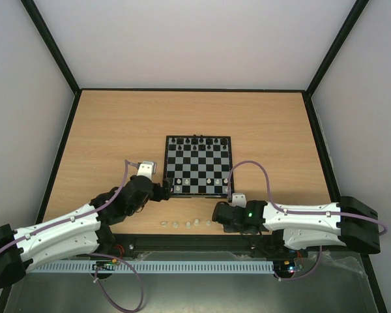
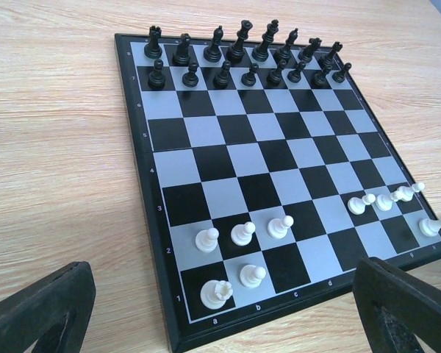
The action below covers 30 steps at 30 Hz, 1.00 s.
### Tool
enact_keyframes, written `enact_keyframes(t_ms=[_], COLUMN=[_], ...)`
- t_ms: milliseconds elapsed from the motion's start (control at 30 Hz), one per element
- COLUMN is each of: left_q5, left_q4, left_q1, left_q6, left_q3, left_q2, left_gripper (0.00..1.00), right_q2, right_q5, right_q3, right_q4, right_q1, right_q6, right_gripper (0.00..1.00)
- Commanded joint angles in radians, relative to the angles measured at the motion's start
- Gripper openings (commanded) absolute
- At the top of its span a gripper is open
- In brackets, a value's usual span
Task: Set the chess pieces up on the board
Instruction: Pick up the chess piece at the center of the board.
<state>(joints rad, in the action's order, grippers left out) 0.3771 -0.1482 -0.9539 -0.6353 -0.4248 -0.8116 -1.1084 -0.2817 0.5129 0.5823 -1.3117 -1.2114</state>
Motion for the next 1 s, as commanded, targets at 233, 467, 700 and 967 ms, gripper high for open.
enact_keyframes(t_ms=[233,467,700,967], left_q5=[0.002,0.002,0.001,0.005], left_q4=[-0.005,-0.005,-0.001,-0.004], left_q1=[0.006,0.006,0.007,0.009], left_q6=[0.003,0.003,0.002,0.002], left_q3=[0.011,0.011,0.01,0.011], left_q2=[0.013,0.013,0.001,0.003], left_gripper=[0.99,0.99,0.99,0.99], right_q2=[0.0,0.027,0.022,-0.056], right_q5=[-0.015,-0.056,-0.165,-0.187], right_q3=[-0.014,0.012,0.123,0.276], right_q4=[0.085,0.136,0.19,0.152], right_q1=[-0.021,-0.021,-0.009,0.094], right_q6=[-0.048,-0.06,-0.02,0.167], right_gripper=[0.11,0.07,0.08,0.07])
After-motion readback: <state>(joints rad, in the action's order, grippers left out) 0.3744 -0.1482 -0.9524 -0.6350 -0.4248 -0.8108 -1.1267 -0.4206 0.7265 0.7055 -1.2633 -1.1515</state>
